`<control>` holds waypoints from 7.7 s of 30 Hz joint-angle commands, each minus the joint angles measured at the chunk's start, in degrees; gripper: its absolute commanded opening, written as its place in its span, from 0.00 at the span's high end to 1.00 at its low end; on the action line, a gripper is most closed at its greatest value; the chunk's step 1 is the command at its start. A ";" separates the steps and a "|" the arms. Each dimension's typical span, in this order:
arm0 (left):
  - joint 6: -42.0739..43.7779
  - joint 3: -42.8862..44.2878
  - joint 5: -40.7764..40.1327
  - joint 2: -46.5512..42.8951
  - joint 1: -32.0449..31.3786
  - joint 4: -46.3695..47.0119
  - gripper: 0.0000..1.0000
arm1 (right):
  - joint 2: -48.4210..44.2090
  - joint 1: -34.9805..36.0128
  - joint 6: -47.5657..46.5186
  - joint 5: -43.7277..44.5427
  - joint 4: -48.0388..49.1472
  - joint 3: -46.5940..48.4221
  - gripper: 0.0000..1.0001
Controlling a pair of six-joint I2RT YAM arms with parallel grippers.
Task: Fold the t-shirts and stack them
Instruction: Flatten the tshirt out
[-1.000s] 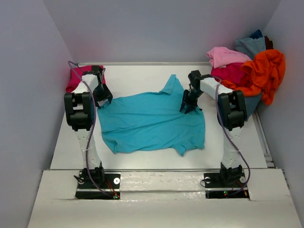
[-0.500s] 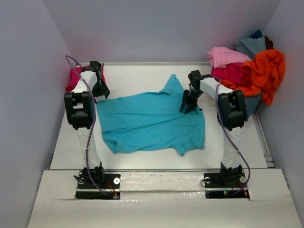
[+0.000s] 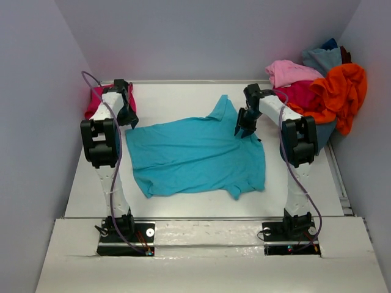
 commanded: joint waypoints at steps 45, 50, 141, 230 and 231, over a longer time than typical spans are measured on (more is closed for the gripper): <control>0.32 -2.27 -1.35 -6.91 -4.06 -2.79 0.28 | 19.31 -0.71 8.22 -15.01 13.20 32.30 0.57; 0.58 -2.53 -1.52 -6.91 -4.06 -2.71 0.28 | 18.08 -0.71 8.84 -9.93 10.83 31.43 0.57; 1.29 -3.41 -1.52 -6.56 -4.06 -2.09 0.28 | 17.03 -0.71 12.88 -17.73 18.12 24.74 0.56; 0.85 -6.75 -1.61 -7.70 -4.06 -1.92 0.28 | 27.75 -3.43 10.16 -0.15 34.91 37.14 0.54; 0.76 -7.01 -1.52 -7.96 -4.06 -1.74 0.28 | 28.53 -3.43 10.68 -0.77 35.78 37.31 0.54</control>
